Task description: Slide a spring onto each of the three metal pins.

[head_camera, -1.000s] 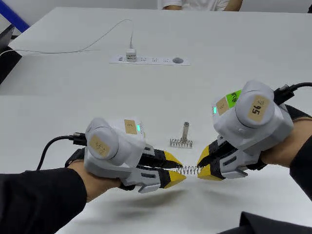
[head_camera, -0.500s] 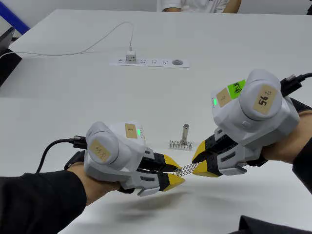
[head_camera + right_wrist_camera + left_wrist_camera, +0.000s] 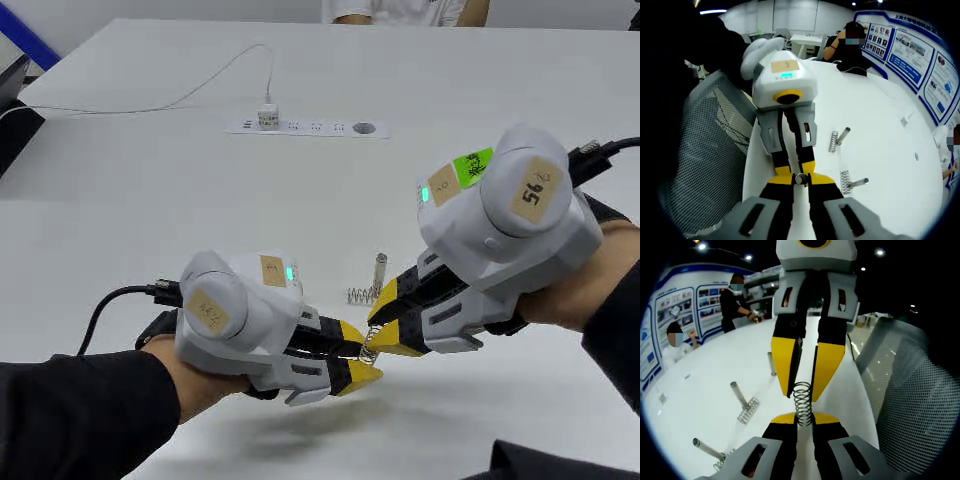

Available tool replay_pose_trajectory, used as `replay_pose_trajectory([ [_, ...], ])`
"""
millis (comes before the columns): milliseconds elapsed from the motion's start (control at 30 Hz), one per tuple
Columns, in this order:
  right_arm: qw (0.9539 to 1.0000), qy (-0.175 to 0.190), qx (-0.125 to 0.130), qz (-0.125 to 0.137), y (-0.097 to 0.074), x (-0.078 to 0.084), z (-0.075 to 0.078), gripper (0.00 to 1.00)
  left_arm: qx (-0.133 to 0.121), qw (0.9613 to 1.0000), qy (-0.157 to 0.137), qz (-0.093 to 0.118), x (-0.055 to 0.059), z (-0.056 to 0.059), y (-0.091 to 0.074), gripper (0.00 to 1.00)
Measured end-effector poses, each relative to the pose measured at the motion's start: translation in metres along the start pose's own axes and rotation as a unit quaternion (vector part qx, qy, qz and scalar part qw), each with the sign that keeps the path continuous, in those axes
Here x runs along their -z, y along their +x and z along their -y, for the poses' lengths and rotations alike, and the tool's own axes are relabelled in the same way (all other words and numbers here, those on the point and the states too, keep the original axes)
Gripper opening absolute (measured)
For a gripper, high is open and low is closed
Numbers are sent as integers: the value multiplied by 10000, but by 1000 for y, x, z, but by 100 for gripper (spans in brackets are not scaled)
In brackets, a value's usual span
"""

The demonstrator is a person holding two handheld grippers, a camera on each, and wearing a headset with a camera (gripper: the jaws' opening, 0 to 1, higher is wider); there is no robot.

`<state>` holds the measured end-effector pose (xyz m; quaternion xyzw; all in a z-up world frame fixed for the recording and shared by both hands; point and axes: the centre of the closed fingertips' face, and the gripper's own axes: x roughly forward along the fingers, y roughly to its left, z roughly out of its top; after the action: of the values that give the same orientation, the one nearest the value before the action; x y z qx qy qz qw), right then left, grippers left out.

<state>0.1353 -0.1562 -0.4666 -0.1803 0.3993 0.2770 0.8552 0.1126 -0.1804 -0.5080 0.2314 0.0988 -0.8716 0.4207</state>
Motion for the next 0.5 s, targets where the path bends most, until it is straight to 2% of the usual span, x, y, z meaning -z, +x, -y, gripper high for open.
replay_pose_trajectory([
  [200,10000,18,-41,69,3,-4,-2,12,4,10000,-6,33,-1,0,0,11],
  [500,9999,91,-55,44,4,0,-2,13,-14,9999,-30,108,-3,-1,-1,11],
])
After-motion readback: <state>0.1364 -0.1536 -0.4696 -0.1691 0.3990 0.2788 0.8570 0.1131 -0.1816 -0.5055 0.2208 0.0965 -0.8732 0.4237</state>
